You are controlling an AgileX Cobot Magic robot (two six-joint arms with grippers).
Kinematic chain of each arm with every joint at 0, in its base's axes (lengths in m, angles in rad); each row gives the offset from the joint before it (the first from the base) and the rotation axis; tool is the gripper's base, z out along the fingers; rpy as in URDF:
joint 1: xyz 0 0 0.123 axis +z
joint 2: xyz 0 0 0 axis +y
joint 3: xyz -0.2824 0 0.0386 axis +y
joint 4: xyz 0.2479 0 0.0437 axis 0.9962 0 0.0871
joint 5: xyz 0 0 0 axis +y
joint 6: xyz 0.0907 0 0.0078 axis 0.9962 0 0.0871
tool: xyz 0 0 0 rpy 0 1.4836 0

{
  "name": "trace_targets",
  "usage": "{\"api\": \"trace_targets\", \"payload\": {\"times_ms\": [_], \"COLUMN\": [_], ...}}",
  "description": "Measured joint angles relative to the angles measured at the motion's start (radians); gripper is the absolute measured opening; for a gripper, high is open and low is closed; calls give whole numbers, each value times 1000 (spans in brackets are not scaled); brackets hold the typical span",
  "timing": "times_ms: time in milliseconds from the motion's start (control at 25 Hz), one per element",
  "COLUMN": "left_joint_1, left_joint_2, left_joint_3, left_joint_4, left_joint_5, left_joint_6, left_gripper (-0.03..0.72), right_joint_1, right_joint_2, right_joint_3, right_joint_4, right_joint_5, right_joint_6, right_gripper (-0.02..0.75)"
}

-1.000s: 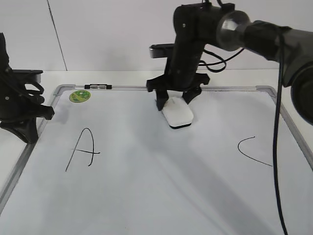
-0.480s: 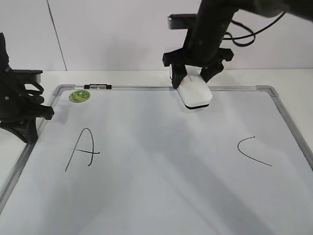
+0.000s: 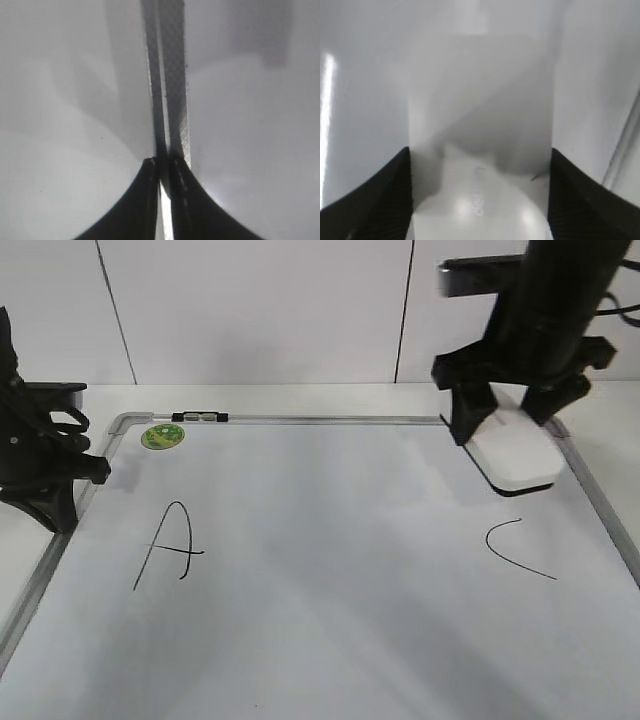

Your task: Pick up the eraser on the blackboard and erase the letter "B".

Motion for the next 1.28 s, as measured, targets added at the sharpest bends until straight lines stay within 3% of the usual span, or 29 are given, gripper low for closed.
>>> {"api": "trace_targets", "payload": {"times_ms": [280,560,800,1280], "left_joint_1": [0,0,0,0], "left_joint_2": [0,0,0,0], "left_joint_3": [0,0,0,0], "left_joint_4": [-4,-6,-9,-10], "left_joint_5": [-1,-2,-2,-2], "left_joint_6": [0,0,0,0], "left_gripper": [22,22,22,22], "right_joint_1": [-140,-302,-344,-346], "right_joint_2": [-237,-284,-228,-44], "right_joint_3": [277,428,434,417], "right_joint_4": [-4,1,46,142], "right_joint_5": [-13,-78,-161,-227], "right_joint_6": [29,-47,-103,-212], "right_gripper": [532,532,532,532]}}
